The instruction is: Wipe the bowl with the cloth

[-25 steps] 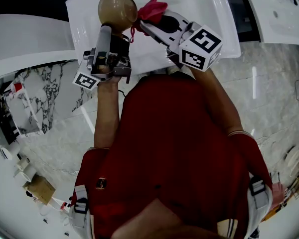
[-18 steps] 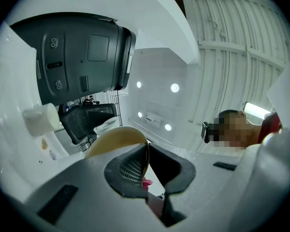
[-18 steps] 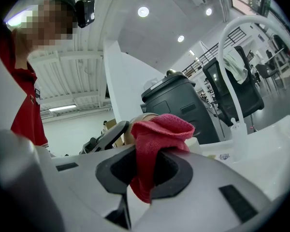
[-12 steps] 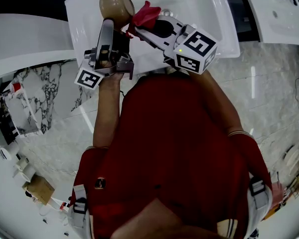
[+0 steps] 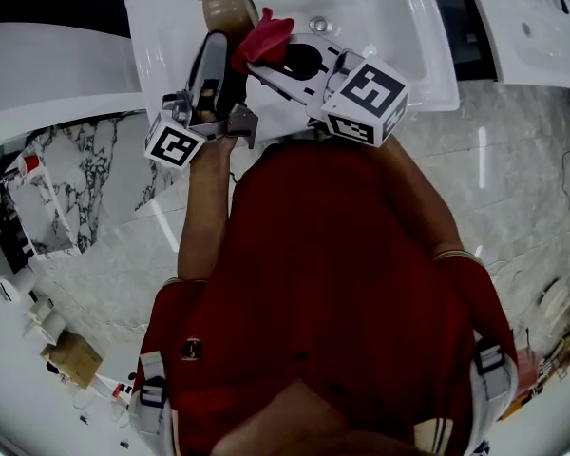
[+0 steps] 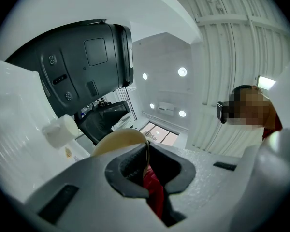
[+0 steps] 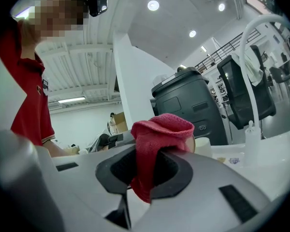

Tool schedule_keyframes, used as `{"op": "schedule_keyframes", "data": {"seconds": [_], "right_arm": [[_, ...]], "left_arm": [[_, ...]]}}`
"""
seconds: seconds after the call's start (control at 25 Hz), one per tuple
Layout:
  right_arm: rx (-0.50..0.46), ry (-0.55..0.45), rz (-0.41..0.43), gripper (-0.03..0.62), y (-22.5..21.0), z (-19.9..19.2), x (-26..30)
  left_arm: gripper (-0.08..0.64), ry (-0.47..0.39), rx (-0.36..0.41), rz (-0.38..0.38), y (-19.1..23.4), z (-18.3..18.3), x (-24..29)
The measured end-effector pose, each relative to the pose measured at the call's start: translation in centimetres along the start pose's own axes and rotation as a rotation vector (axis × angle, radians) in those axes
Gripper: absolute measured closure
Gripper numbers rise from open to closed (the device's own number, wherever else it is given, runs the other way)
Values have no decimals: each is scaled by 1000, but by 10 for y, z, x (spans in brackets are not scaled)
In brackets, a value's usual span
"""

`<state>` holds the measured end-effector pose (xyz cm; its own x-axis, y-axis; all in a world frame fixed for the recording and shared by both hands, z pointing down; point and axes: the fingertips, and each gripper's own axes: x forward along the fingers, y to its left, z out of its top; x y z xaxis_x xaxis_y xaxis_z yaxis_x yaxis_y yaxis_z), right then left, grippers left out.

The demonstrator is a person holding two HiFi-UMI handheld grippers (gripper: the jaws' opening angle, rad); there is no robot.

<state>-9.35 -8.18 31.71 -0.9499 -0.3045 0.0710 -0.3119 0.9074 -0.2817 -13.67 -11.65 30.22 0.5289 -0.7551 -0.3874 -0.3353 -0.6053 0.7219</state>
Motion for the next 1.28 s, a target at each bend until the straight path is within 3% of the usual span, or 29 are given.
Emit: {"op": "schedule_keyframes", "data": {"seconds": [0.32, 0.72, 1.04, 1.28], "right_arm": [[-132, 36, -29, 537, 2, 6, -1], [-255, 44, -127, 537, -10, 21, -9], [-373, 61, -178, 537, -17, 30, -11], [-402, 65, -214, 537, -21, 36, -15]], "left_arm": [[540, 132, 111, 36, 3, -17, 1], [540, 232, 175, 29, -1, -32, 1], [540, 360, 252, -9, -9, -44, 0], [540, 411, 261, -59, -19, -49, -3]]}}
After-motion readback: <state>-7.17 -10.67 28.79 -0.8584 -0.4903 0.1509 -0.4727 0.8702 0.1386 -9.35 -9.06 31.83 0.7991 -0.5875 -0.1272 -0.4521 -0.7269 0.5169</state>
